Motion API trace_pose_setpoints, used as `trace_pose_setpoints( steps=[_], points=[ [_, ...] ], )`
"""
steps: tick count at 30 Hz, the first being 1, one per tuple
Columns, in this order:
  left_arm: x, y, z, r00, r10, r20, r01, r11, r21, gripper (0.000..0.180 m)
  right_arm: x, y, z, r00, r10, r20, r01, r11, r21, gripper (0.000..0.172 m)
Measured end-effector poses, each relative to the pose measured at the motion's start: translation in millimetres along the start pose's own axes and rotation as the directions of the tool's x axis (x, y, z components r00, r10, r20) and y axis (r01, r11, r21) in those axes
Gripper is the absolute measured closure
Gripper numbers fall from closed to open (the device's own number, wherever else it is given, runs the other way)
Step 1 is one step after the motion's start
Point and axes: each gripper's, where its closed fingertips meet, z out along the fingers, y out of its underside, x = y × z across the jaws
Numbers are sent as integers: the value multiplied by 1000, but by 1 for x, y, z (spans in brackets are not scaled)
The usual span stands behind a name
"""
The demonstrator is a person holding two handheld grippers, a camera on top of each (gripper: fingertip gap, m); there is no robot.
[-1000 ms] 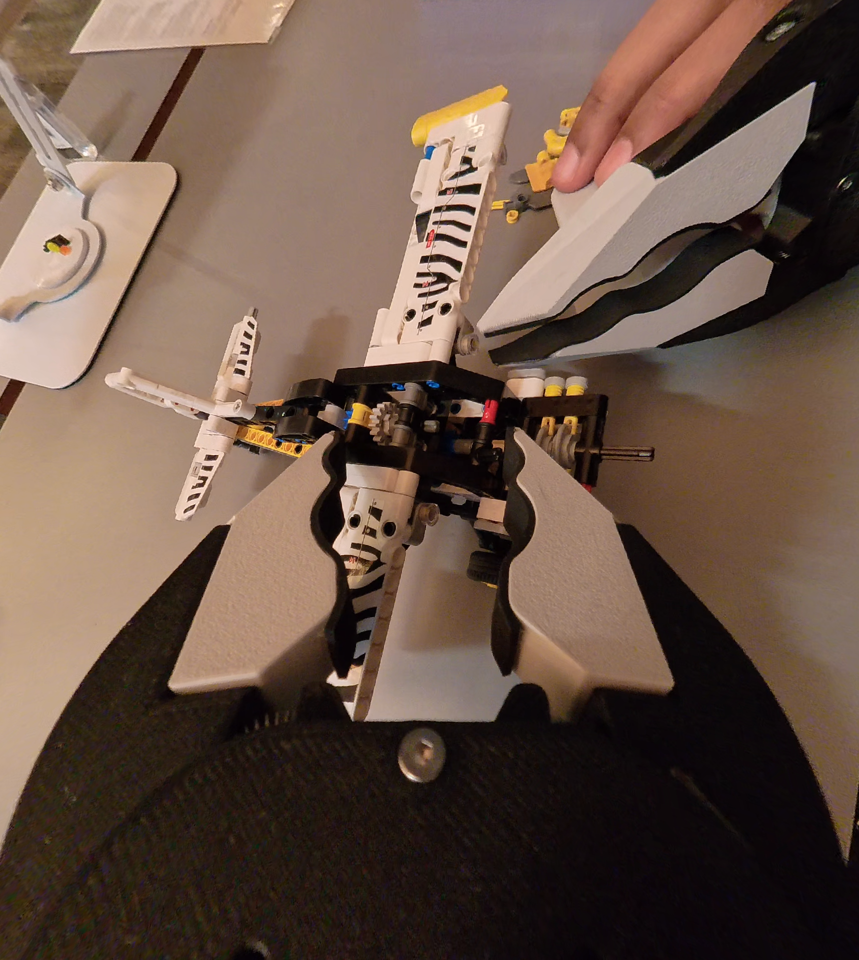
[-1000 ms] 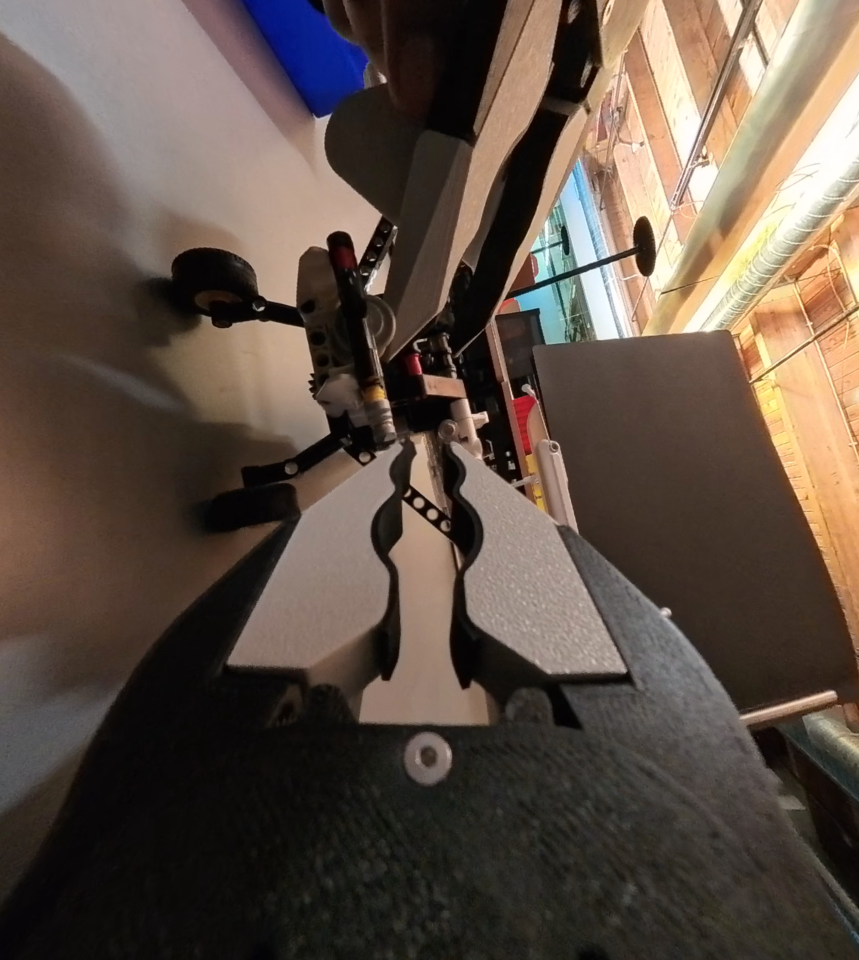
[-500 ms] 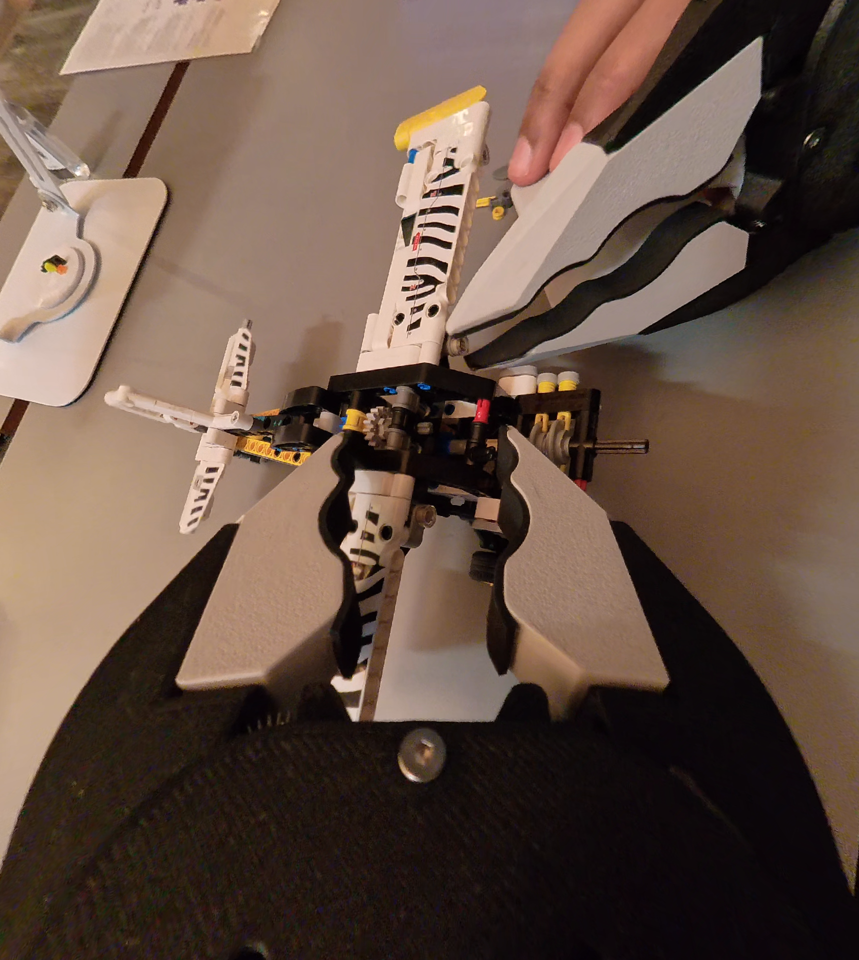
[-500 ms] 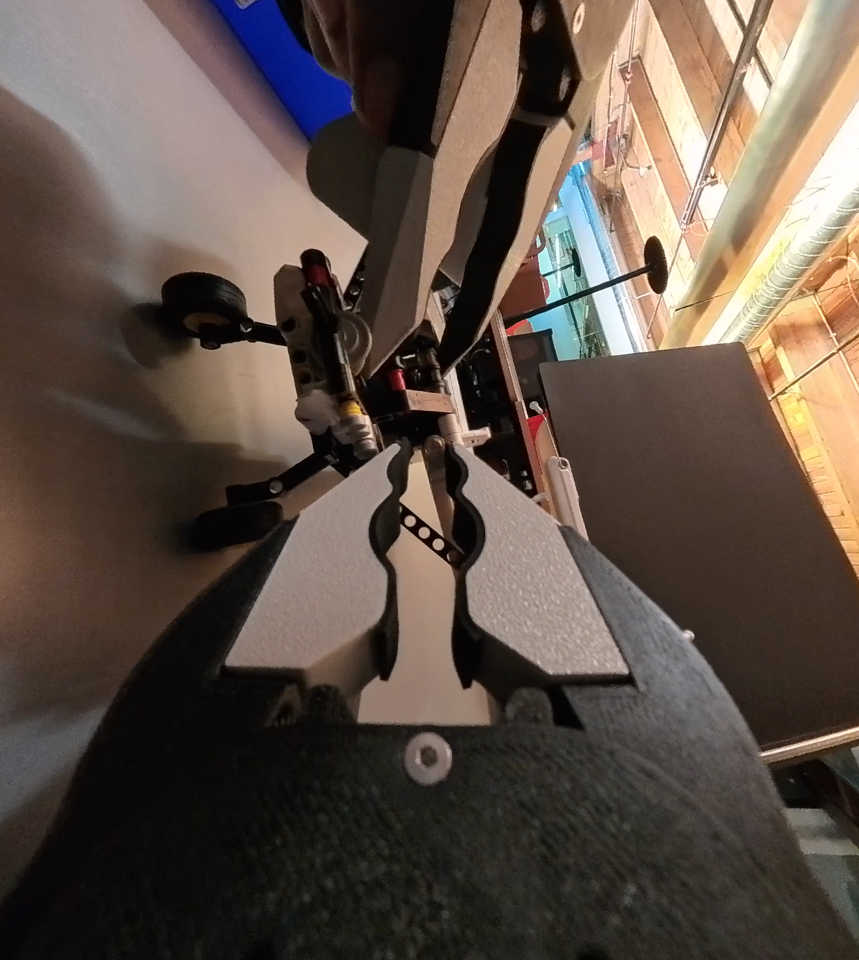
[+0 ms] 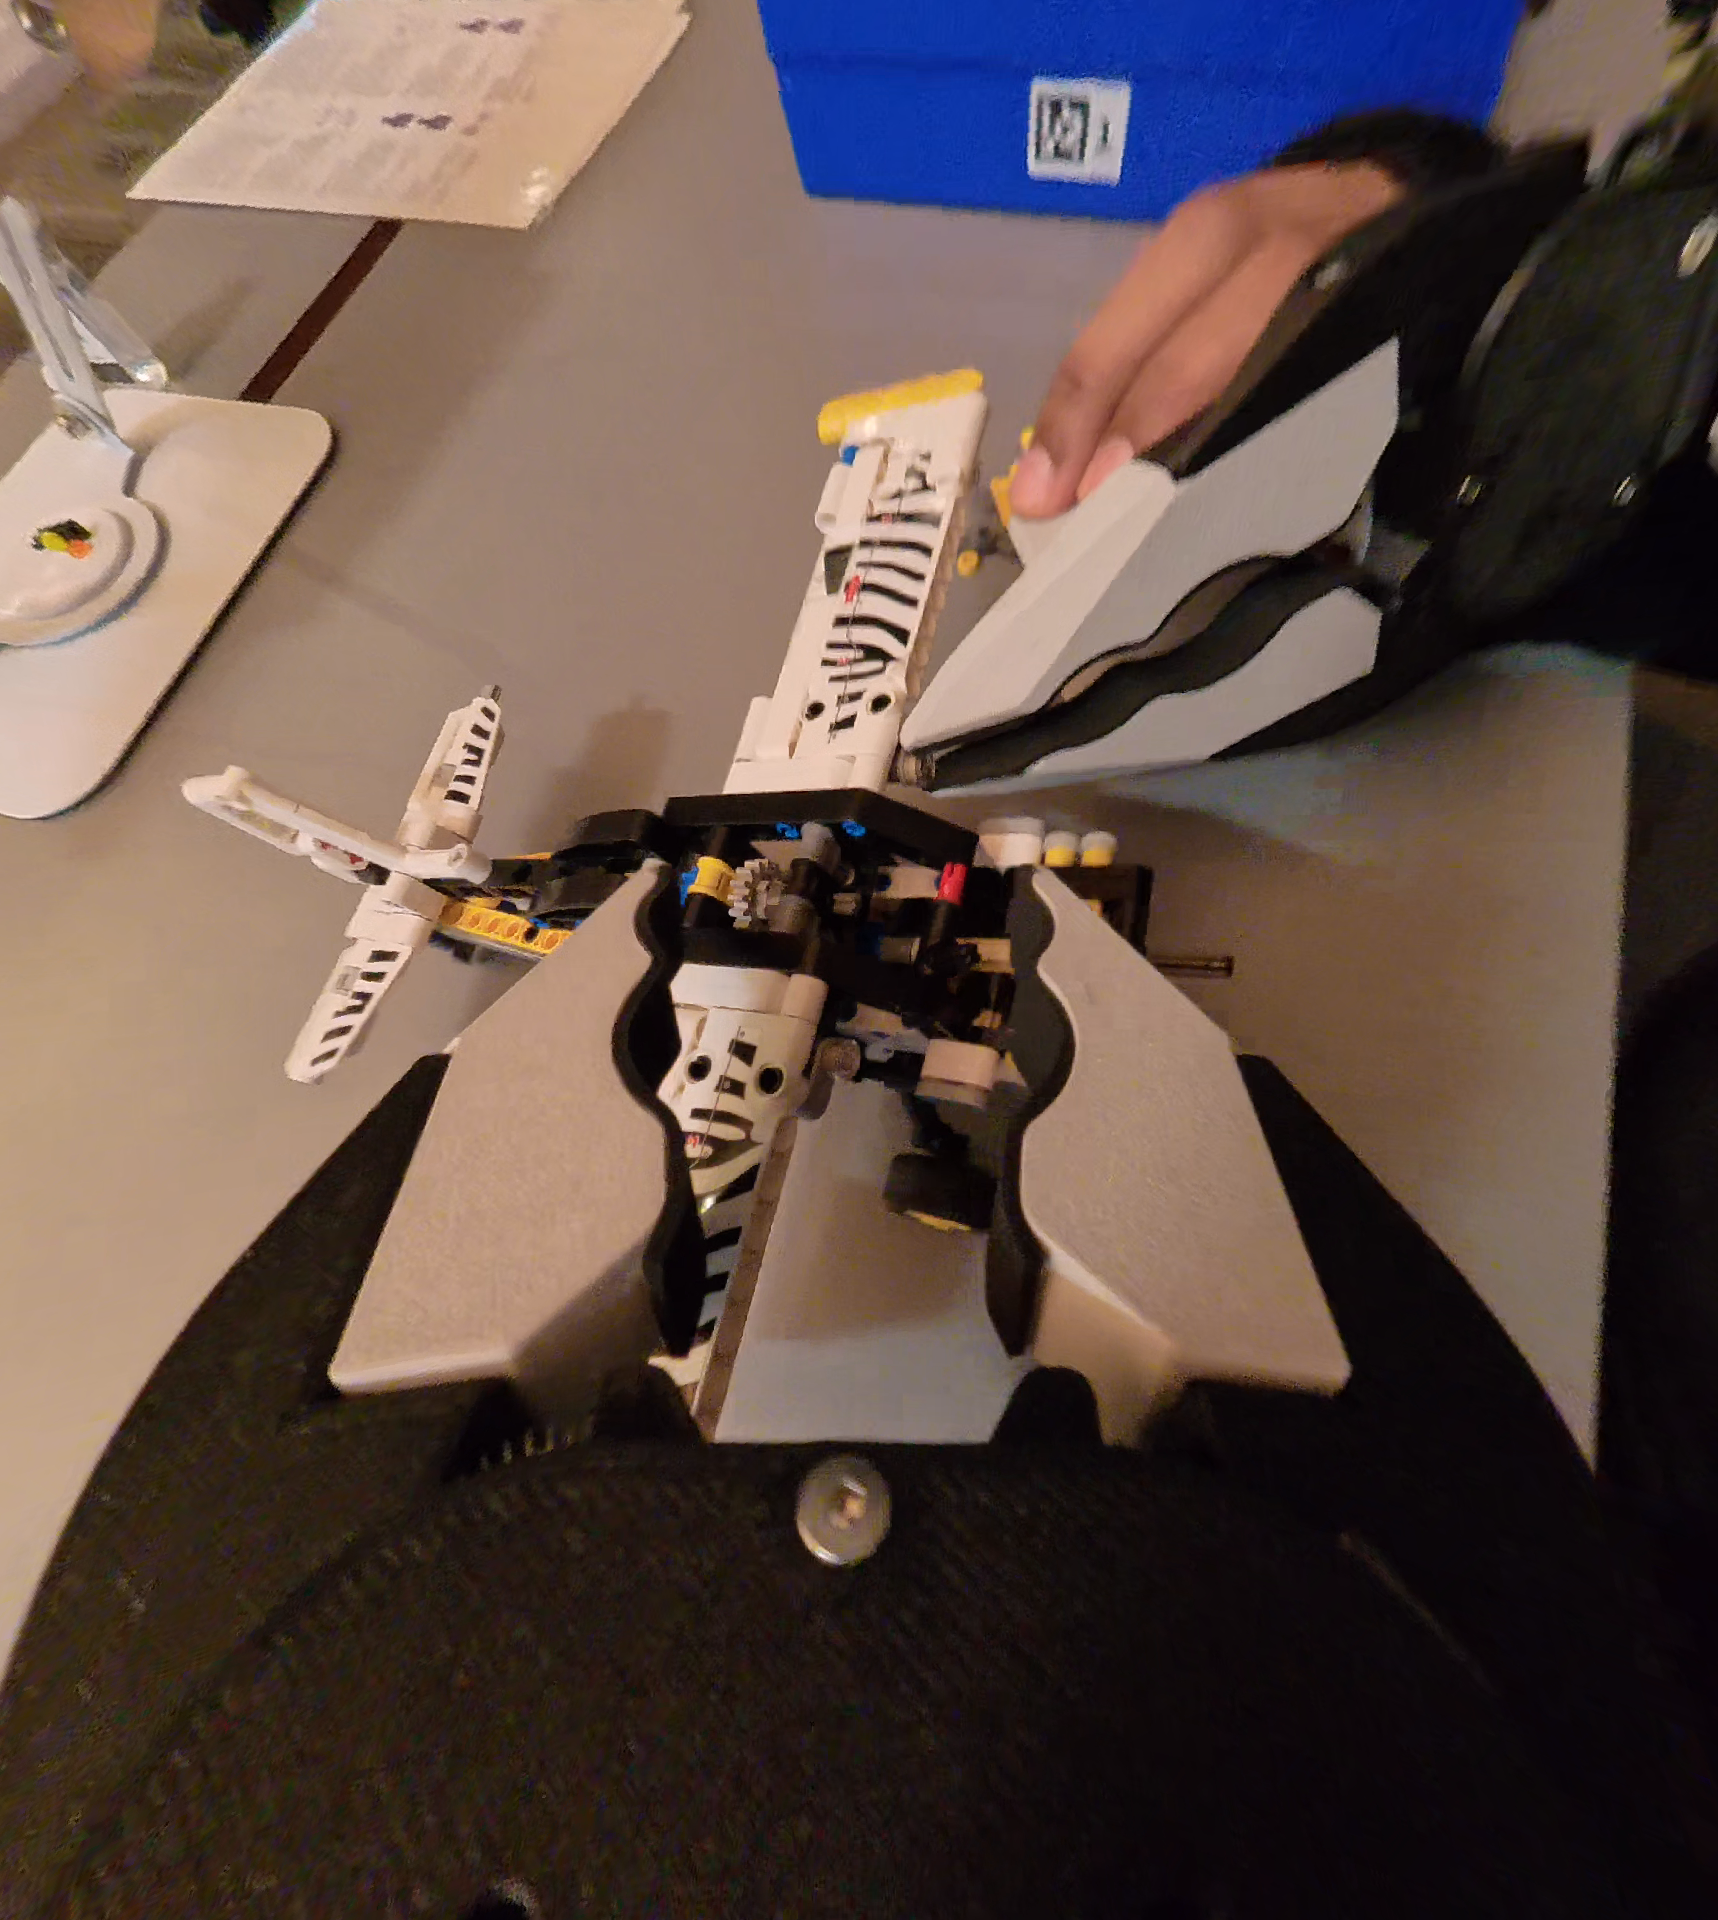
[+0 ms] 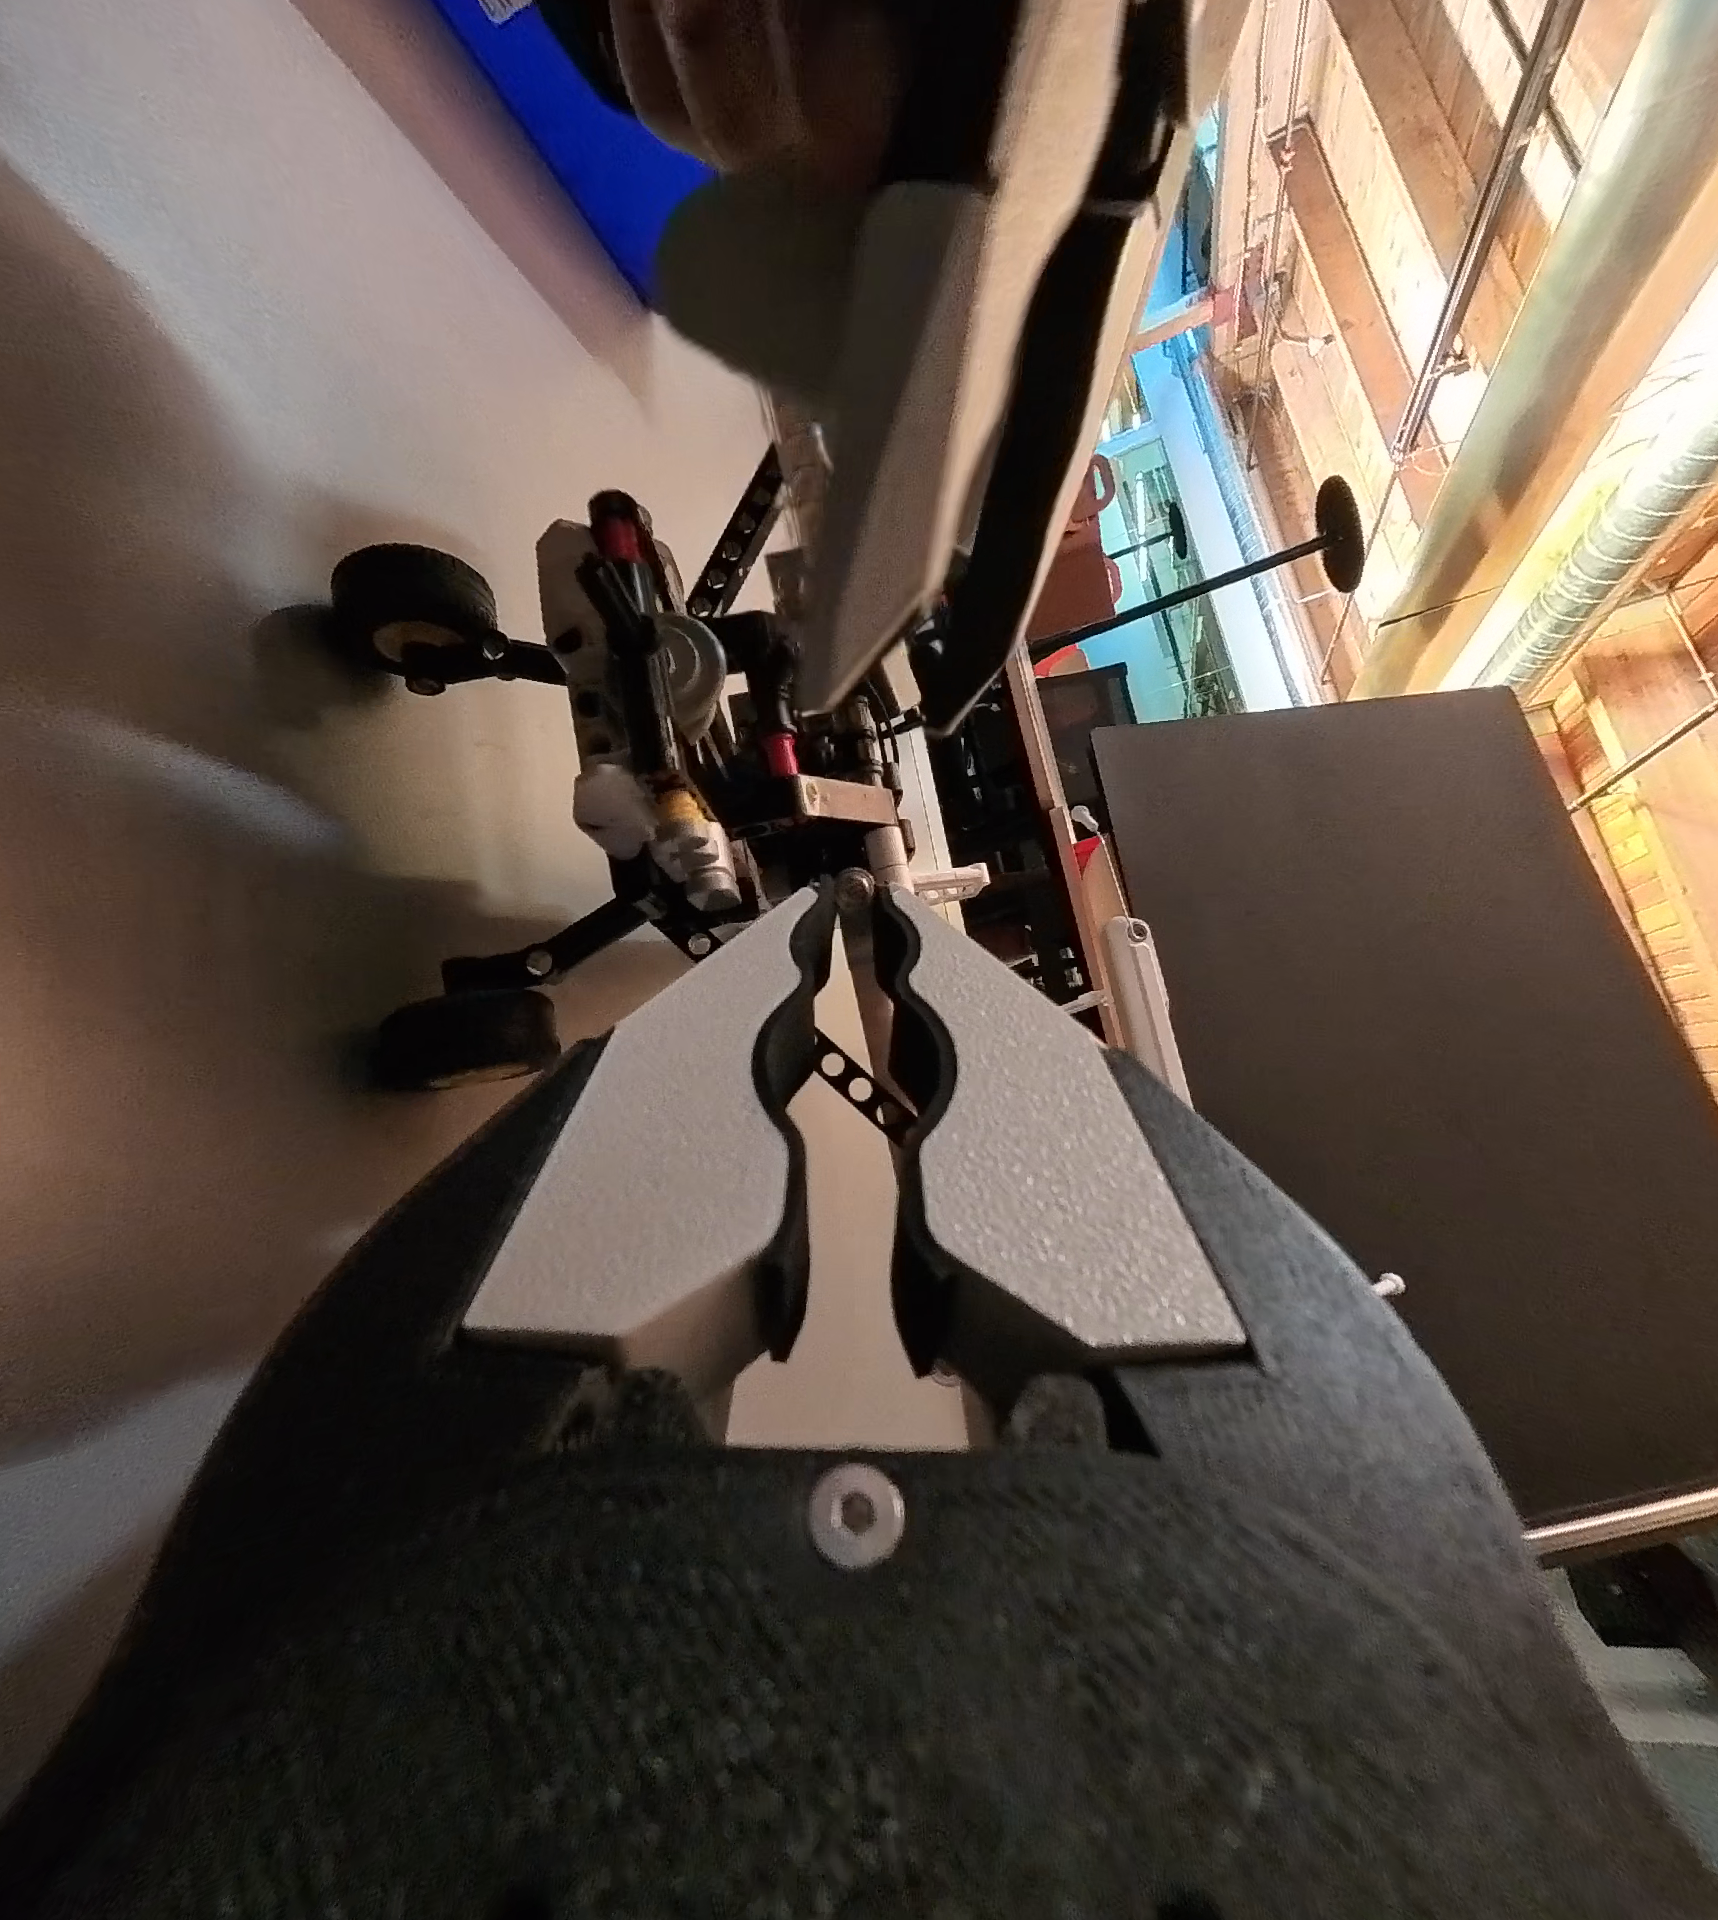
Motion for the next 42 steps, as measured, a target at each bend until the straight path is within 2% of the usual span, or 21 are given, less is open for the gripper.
trace_pose_setpoints(
  steps=[3, 8, 12, 16, 19, 22, 25, 28, 33, 38, 42],
  points=[
    [-2, -5, -5, 998, -58, -16, 58, 998, 24, 119, 0, 0, 0, 1000, 4, -5, -4, 1000, -2, 167],
    [-12, 6, -2, 995, 37, 96, -32, 998, -54, 124, 0, 0, -1, 999, 36, -2, -36, 999, 5, 167],
    [-17, 4, 1, 993, 13, 120, -8, 999, -39, 140, 0, -1, -1, 999, 33, -9, -33, 999, 4, 167],
    [-21, 3, 1, 992, 4, 125, 3, 999, -54, 140, 0, -1, -1, 999, 36, -11, -36, 999, 4, 167],
    [-24, 4, 5, 989, 69, 132, -53, 991, -119, 138, 0, -1, -1, 999, 38, -11, -38, 999, 6, 167],
    [-23, 3, 10, 985, 149, 81, -130, 969, -209, 136, 1, 0, -1, 999, 39, -11, -39, 999, 5, 167],
    [-25, 6, 15, 981, 194, -2, -186, 938, -292, 127, 1, 0, -1, 999, 41, -11, -41, 999, 1, 167],
    [-33, 7, 16, 979, 192, -70, -205, 915, -348, 107, 0, -2, -1, 999, 48, -10, -48, 999, 3, 167],
    [-23, 12, 22, 959, 98, -266, -204, 890, -408, 116, 0, -2, -2, 998, 54, -17, -54, 999, -3, 166],
    [-26, 15, 27, 962, 76, -263, -186, 885, -426, 109, 0, -2, -3, 997, 74, -21, -74, 997, -3, 166],
    [-25, 15, 25, 966, 79, -245, -183, 880, -439, 111, -1, -3, -4, 995, 98, -23, -98, 995, 0, 166]
  ],
)
